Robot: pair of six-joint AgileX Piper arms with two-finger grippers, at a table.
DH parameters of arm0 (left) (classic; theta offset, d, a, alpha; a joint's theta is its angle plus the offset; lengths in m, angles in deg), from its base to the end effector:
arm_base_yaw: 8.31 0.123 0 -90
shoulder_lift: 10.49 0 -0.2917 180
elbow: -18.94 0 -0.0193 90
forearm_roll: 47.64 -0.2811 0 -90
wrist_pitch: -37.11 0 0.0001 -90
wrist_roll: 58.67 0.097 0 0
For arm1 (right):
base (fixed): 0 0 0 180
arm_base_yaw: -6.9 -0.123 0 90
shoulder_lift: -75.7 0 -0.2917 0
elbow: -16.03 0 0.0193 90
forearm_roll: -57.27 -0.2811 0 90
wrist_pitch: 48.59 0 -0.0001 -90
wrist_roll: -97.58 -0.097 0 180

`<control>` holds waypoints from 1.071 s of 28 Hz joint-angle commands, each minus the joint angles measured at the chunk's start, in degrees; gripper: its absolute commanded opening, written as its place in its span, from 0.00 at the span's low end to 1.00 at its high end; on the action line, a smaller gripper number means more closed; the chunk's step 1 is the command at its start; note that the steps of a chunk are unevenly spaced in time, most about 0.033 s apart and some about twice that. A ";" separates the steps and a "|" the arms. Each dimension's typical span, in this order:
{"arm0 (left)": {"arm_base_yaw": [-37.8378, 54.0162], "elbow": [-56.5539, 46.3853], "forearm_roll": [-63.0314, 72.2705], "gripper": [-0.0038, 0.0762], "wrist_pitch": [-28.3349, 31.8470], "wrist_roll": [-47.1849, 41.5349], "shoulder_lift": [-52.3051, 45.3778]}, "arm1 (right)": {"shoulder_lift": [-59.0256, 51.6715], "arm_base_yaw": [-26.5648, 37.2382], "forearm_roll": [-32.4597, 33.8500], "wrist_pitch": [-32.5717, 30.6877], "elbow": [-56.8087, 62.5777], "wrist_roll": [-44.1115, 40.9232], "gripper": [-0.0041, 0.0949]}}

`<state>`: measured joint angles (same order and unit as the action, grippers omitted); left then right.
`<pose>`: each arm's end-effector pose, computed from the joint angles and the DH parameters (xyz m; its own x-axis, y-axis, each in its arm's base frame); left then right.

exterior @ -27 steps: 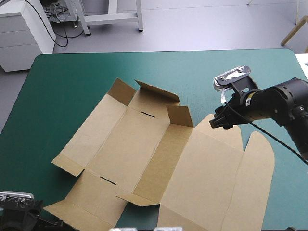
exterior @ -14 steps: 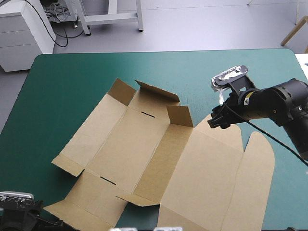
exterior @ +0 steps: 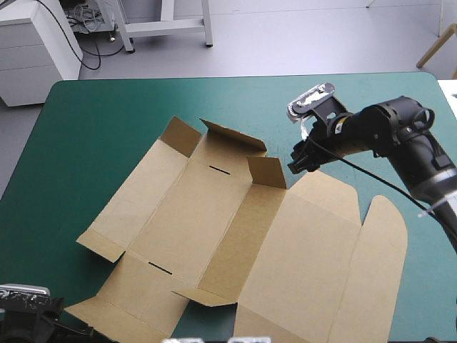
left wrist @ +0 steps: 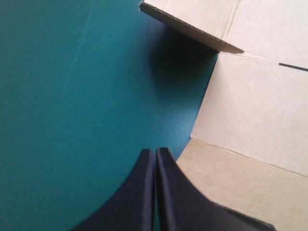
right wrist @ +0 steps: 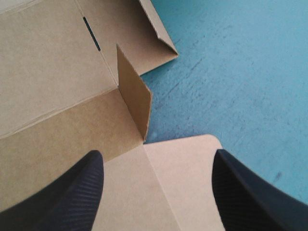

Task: Fold the box

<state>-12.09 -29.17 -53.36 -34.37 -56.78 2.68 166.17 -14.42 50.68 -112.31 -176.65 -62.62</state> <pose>0.0247 0.0076 0.2759 -0.6752 0.1092 -0.7295 0.0401 0.9930 0.1115 0.3068 0.1305 0.4176 -0.5740 -0.5339 -0.6209 -0.6145 0.7820 -0.1043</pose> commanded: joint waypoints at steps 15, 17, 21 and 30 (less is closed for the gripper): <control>0.05 1.23 -0.17 0.04 -0.30 -0.10 0.88 | 20.87 -0.22 -4.38 -5.27 -18.04 13.01 0.64; 0.05 1.23 -0.17 0.04 -0.30 -0.10 0.88 | 22.35 -0.22 -4.38 -5.27 -18.04 13.17 0.64; 0.05 1.23 -0.17 0.04 -0.30 -0.10 0.88 | 24.23 -0.22 -5.83 -5.16 -18.04 14.64 0.64; 0.05 1.23 -0.17 0.04 -0.30 -0.10 0.88 | 29.82 -0.22 -10.08 -5.14 -18.04 17.49 0.64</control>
<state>-12.09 -29.17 -53.36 -34.37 -56.78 2.68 197.91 -14.53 42.11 -118.05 -192.92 -46.05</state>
